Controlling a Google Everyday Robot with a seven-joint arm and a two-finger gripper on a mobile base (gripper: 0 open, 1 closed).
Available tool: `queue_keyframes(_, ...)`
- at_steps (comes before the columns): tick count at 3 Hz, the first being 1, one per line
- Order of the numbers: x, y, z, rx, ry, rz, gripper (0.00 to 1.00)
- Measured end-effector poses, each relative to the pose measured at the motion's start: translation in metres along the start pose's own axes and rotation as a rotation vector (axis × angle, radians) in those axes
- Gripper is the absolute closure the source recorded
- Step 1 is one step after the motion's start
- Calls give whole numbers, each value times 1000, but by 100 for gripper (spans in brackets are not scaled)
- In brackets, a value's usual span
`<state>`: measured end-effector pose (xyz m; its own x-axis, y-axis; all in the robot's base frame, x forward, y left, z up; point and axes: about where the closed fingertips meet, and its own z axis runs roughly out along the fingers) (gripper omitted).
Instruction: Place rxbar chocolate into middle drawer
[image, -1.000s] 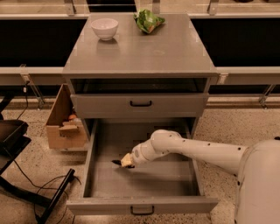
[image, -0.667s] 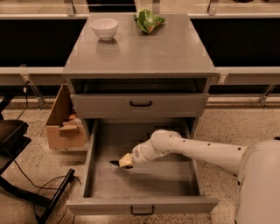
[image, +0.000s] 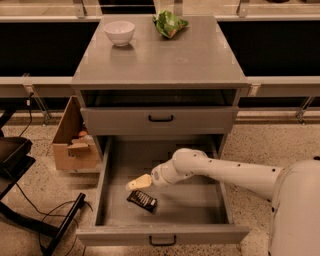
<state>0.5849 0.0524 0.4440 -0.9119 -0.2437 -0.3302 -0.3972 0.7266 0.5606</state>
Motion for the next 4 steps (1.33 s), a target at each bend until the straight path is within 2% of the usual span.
queue_keyframes(1,0,0,0,0,0,0,0)
queue_keyframes(2,-1,11,-10,-35,26,-42,0)
queue_keyframes(3,-34,58,-65,-117,41,-203,0)
queue_keyframes(4,-62,97,-156,-136,85,-408,0)
